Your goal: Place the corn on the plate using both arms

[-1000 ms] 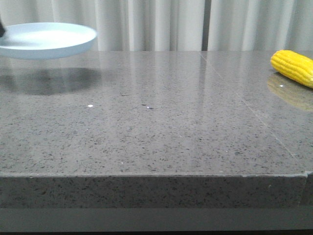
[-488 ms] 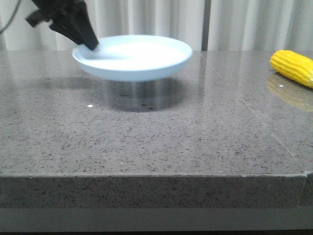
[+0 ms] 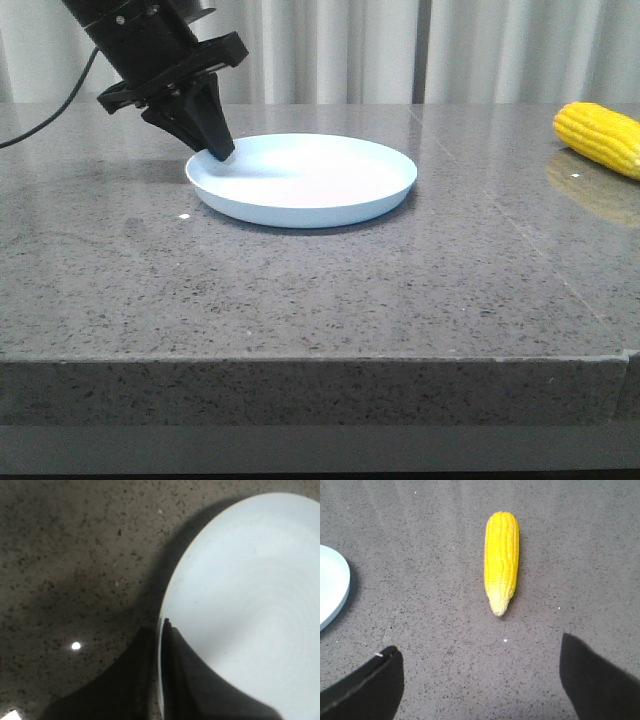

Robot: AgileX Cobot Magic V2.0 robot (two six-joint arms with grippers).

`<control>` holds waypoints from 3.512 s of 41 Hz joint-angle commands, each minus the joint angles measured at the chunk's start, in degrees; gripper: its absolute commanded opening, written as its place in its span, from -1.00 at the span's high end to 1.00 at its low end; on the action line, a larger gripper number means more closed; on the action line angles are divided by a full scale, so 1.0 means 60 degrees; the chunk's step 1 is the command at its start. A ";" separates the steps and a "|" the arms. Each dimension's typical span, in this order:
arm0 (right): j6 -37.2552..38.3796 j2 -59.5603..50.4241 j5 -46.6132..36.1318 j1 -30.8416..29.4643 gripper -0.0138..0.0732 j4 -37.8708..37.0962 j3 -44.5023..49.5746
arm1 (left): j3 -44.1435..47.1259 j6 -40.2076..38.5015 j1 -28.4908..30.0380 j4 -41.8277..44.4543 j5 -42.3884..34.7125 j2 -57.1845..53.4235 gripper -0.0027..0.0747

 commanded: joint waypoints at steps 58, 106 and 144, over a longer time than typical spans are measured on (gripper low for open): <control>-0.0079 0.0045 -0.0693 -0.0018 -0.82 0.0009 -0.0243 | 0.6285 -0.3711 -0.3454 0.5268 -0.2122 -0.9876 -0.13; -0.0369 0.3426 0.2613 -0.0009 -0.82 -0.0393 -0.3815 | 0.9618 -0.3889 -0.3454 0.5141 -0.3802 -1.3588 -0.13; -0.0199 1.0716 0.3715 -0.0454 -0.82 -0.0801 -0.9681 | 0.9618 -0.3889 -0.3454 0.5141 -0.3802 -1.3588 -0.13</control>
